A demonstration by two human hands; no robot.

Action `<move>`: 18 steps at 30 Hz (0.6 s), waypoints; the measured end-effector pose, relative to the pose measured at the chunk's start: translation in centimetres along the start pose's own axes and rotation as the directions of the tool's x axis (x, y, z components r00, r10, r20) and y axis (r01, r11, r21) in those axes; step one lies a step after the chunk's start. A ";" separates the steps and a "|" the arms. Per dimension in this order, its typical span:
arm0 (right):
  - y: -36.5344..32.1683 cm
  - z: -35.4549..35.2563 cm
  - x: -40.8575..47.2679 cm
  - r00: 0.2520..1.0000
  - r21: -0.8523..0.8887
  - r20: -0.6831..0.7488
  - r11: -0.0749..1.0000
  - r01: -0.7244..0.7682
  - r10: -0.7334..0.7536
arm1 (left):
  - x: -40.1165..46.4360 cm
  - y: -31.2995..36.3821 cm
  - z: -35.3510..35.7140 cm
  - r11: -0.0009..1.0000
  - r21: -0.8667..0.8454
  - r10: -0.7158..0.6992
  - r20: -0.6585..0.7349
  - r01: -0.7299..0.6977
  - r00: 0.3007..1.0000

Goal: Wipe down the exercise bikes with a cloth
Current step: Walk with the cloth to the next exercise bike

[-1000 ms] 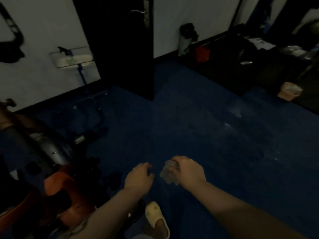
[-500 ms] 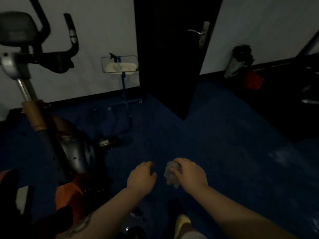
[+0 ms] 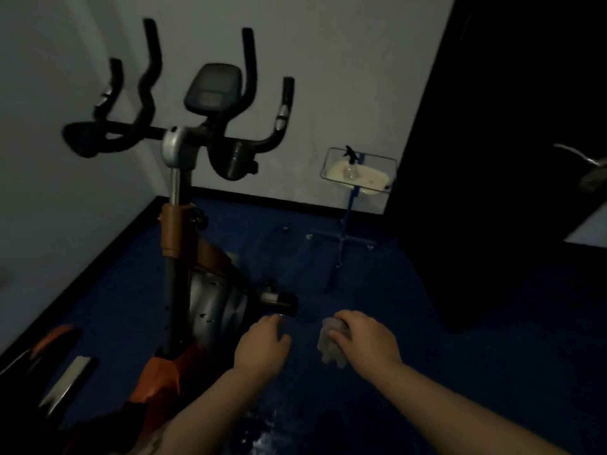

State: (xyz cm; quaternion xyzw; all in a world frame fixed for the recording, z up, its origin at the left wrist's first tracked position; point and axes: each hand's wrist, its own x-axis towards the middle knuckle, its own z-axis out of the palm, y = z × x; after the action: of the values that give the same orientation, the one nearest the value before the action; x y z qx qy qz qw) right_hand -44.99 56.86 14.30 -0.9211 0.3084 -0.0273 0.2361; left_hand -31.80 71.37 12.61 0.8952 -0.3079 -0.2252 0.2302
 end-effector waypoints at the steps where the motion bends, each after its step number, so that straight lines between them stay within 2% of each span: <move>1: -0.1 -0.4 1.4 1.000 -0.004 0.004 1.000 0.029 -0.029 | 0.5 0.4 -0.4 0.999 -0.039 -0.030 -0.027 0.029 0.999; 8: -3.3 -1.8 10.8 0.992 0.114 -0.022 0.985 0.126 -0.124 | 5.1 0.6 -4.2 0.986 -0.117 -0.140 -0.184 0.120 0.973; 13: -7.1 -3.3 18.0 0.984 0.289 -0.131 0.945 0.155 -0.121 | 10.8 0.8 -8.1 0.972 -0.230 -0.123 -0.326 0.048 0.937; 15: -8.9 -5.0 20.7 0.975 0.414 -0.212 0.897 0.154 -0.069 | 13.1 0.9 -10.3 0.957 -0.291 -0.112 -0.389 -0.006 0.914; 18: -11.7 -8.6 24.0 0.943 0.621 -0.331 0.759 0.194 0.029 | 15.9 0.8 -14.1 0.909 -0.414 -0.154 -0.456 -0.056 0.877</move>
State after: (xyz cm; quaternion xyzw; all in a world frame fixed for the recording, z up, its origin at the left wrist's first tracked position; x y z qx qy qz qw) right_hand -20.77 47.48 24.94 -0.7789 0.2727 -0.2914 0.4837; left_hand -13.26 64.26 20.08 0.8609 -0.1633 -0.0630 0.4777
